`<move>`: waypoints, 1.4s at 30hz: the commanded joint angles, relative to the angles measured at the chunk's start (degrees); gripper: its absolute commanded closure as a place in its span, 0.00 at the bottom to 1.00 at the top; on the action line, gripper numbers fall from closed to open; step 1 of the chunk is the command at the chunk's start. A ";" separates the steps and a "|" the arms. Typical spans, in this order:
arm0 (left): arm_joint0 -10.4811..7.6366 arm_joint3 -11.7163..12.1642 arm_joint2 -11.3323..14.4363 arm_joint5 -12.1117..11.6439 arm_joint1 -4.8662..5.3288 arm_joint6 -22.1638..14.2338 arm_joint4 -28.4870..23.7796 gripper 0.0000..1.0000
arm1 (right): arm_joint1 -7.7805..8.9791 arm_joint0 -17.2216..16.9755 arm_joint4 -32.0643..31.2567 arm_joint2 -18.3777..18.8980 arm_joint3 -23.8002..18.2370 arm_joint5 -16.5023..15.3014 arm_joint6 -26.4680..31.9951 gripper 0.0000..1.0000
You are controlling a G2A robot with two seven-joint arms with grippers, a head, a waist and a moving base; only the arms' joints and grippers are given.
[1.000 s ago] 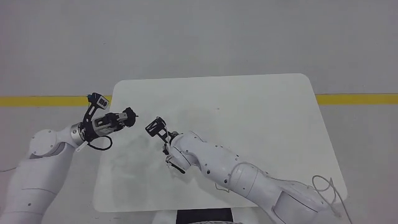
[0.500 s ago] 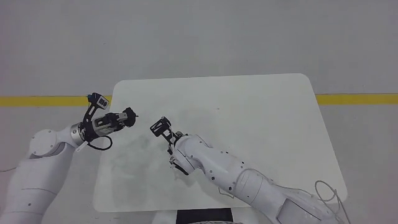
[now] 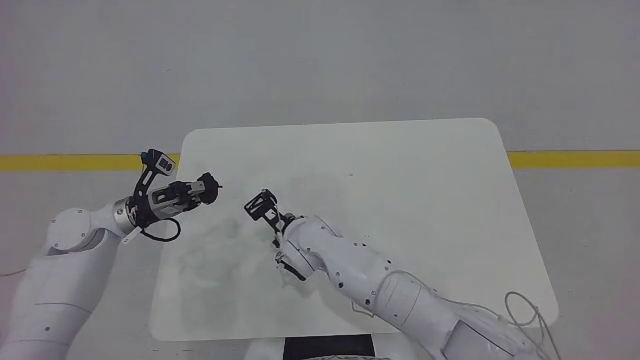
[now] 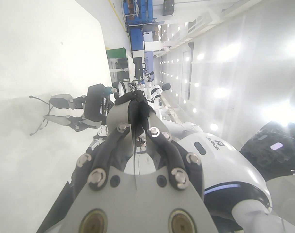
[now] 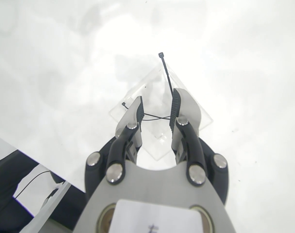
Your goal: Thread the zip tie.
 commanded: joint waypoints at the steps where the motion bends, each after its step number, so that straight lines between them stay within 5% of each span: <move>1: 0.00 0.00 0.00 0.00 0.00 0.00 0.00 1.00 | -0.43 0.23 -0.49 -0.28 0.96 0.53 -0.17 0.76; 17: 0.00 0.00 0.00 0.00 0.00 0.00 0.00 1.00 | -3.22 0.66 -6.51 -1.94 5.38 5.49 -0.97 0.75; 32: 0.00 0.00 0.00 0.00 0.00 0.00 0.00 1.00 | -5.70 1.11 -8.14 -0.85 9.83 5.07 -0.39 0.80; 37: 0.00 0.00 0.00 0.00 0.00 0.00 0.00 1.00 | -6.54 1.32 -7.31 0.49 11.69 5.54 -1.60 1.00; 42: 0.00 0.00 0.00 0.00 0.00 0.00 0.00 1.00 | -6.49 -0.08 -7.32 2.14 9.90 5.49 -2.81 1.00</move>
